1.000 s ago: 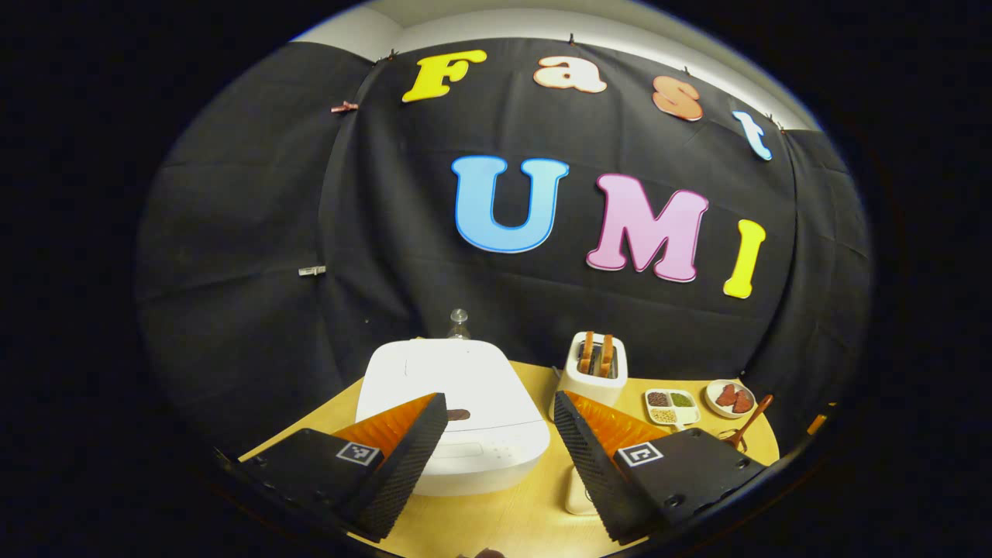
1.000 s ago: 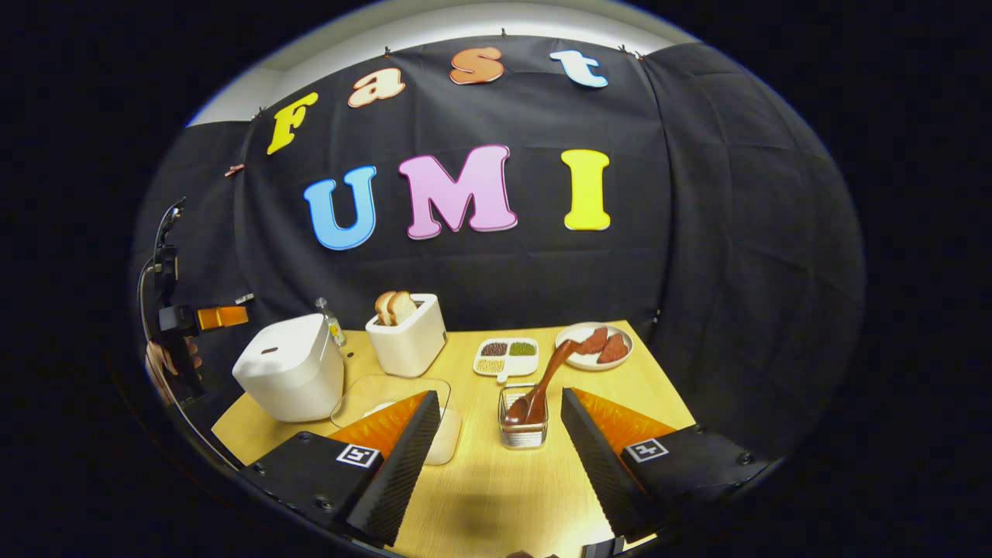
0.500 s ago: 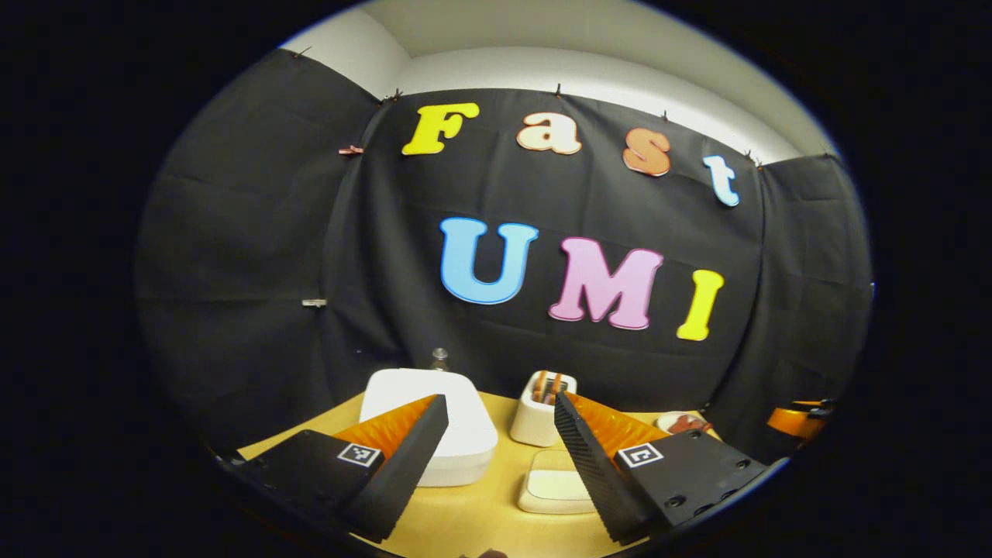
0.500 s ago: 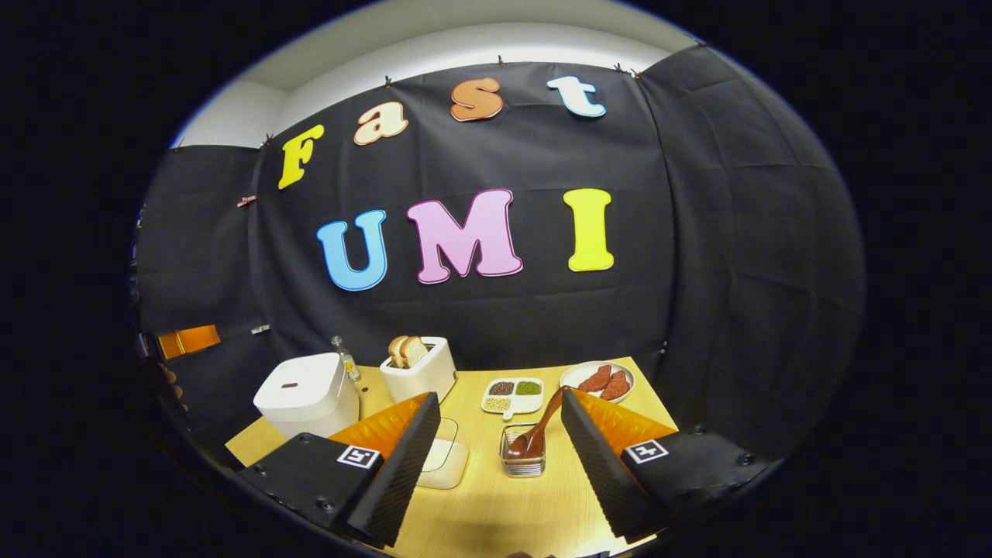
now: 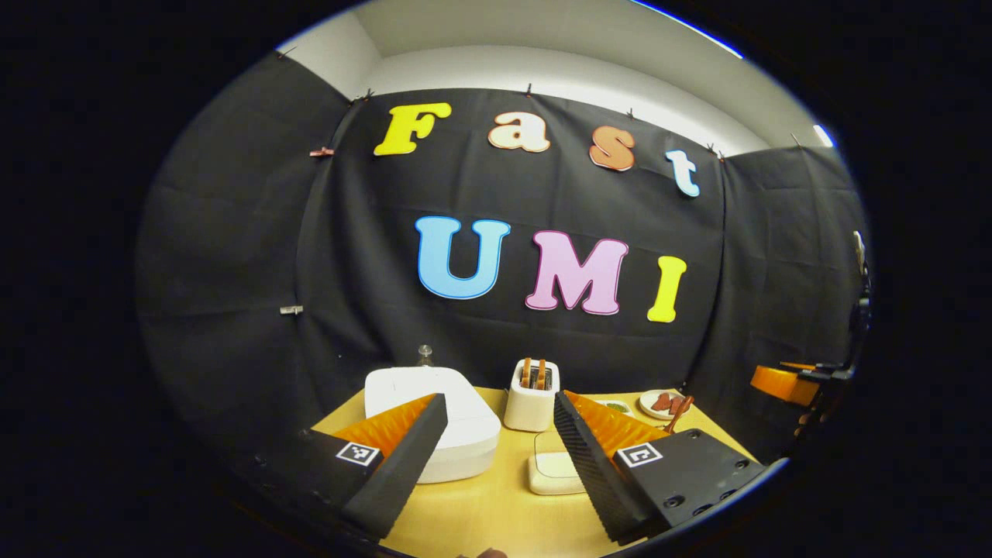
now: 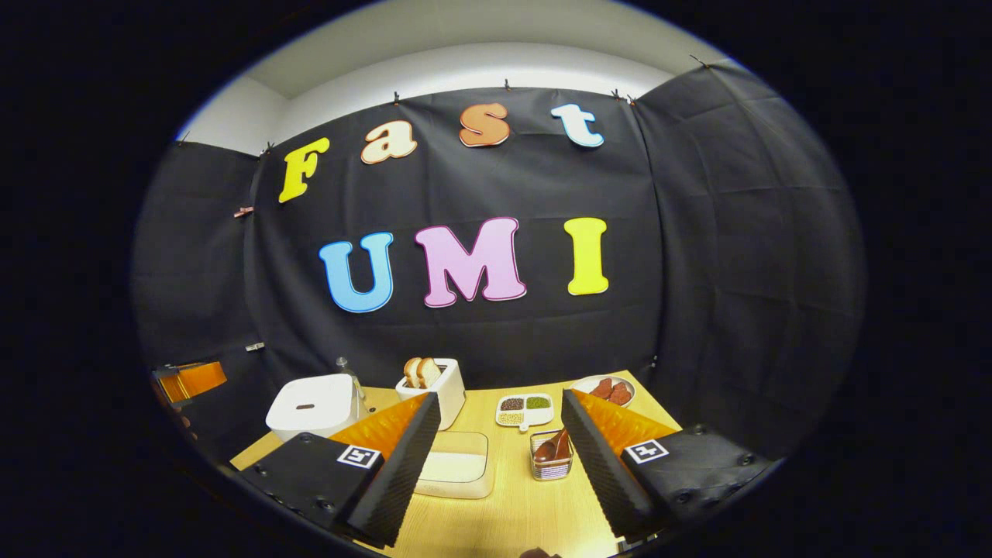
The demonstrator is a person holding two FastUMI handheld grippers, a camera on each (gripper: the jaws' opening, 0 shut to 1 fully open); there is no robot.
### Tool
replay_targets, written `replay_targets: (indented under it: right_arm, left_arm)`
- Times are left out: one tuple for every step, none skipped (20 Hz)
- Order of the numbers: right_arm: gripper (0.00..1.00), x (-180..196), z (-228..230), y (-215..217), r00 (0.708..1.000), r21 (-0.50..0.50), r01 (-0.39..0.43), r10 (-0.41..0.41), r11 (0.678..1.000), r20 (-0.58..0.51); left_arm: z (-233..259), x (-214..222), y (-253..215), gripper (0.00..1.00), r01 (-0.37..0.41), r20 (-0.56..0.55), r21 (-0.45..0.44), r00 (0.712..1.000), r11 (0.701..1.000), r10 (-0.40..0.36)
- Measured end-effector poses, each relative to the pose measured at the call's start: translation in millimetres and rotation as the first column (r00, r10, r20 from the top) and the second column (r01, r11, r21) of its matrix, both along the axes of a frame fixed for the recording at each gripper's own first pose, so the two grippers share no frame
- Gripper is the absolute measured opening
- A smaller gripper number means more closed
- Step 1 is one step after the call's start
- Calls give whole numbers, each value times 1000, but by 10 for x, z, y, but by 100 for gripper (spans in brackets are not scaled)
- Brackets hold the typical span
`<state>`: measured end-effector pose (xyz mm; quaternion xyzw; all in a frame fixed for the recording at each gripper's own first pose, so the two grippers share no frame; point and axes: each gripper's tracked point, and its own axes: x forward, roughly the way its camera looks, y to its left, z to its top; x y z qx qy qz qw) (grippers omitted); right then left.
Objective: Close the left gripper, press the button to open the rice cooker; take a wooden spoon from the chopstick holder with the right hand, scoop a spoonful of rice and pour it into the rice cooker, then put the wooden spoon back into the chopstick holder.
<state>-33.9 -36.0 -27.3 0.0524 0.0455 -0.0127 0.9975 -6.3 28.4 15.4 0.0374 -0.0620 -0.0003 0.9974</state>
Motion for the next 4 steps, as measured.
replay_targets:
  right_arm:
    - [98, -67, 5, 30, 1000, -10, 10, -10, 1000, -3]
    - [98, -141, 12, 100, 1000, -7, 5, -5, 1000, -3]
    - [98, -203, 42, 156, 1000, -3, 5, -5, 1000, -1]
    - [98, -258, 52, 166, 1000, -8, 11, -11, 1000, 2]
  left_arm:
    - [-4, -39, 23, 95, 17, 10, 29, 1000, 999, -18]
    - [-86, -88, 28, 95, 32, 0, 52, 999, 998, -32]
    - [-150, -136, 40, 95, 45, -7, 66, 999, 997, -44]
    - [-173, -173, 40, 96, 55, -7, 71, 998, 996, -55]
